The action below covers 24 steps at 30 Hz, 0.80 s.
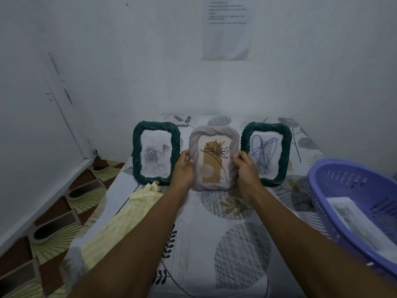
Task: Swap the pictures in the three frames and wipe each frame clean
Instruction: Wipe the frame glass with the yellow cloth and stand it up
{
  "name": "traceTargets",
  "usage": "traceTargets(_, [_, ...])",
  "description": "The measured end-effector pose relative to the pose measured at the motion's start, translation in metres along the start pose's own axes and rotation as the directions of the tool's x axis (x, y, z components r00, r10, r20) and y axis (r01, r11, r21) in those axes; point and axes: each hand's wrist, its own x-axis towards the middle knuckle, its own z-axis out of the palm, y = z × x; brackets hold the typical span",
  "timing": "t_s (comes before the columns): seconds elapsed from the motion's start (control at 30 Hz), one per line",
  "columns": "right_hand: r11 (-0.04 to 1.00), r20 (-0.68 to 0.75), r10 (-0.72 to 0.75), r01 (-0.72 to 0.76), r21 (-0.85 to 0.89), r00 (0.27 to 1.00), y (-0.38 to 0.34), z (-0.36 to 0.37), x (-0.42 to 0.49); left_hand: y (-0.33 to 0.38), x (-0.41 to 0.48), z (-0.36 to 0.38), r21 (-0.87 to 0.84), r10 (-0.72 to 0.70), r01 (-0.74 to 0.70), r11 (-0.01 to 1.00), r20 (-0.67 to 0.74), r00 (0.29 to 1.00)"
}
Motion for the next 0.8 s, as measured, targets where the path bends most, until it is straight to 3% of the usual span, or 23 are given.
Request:
traceTargets(0.23, [0.991, -0.060, -0.006, -0.002, -0.137, 0.998, 0.008, -0.004, -0.018, -0.006, -0.015, -0.006, 0.104, 0.109, -0.105, 0.989, -0.039, 0.993])
traceTargets(0.33, [0.955, -0.140, -0.164, 0.122, -0.270, 0.976, 0.011, -0.012, -0.034, -0.004, -0.032, -0.007, 0.226, 0.239, -0.218, 0.949, -0.071, 0.968])
traceTargets(0.43, [0.895, -0.239, -0.349, 0.245, -0.374, 0.906, 0.014, -0.027, -0.046, -0.013, -0.052, -0.006, 0.396, 0.397, -0.340, 0.853, -0.069, 0.915])
traceTargets(0.53, [0.865, -0.328, -0.412, 0.251, -0.435, 0.850, 0.010, -0.047, -0.046, -0.030, -0.075, 0.001, 0.523, 0.476, -0.440, 0.730, 0.073, 0.877])
traceTargets(0.67, [0.874, -0.463, -0.377, 0.143, -0.464, 0.802, 0.000, -0.077, -0.026, -0.047, -0.081, 0.008, 0.588, 0.515, -0.585, 0.558, 0.307, 0.800])
traceTargets(0.8, [0.928, -0.456, -0.199, 0.017, -0.372, 0.867, -0.003, -0.090, -0.016, -0.053, -0.075, 0.010, 0.699, 0.505, -0.567, 0.436, 0.331, 0.797])
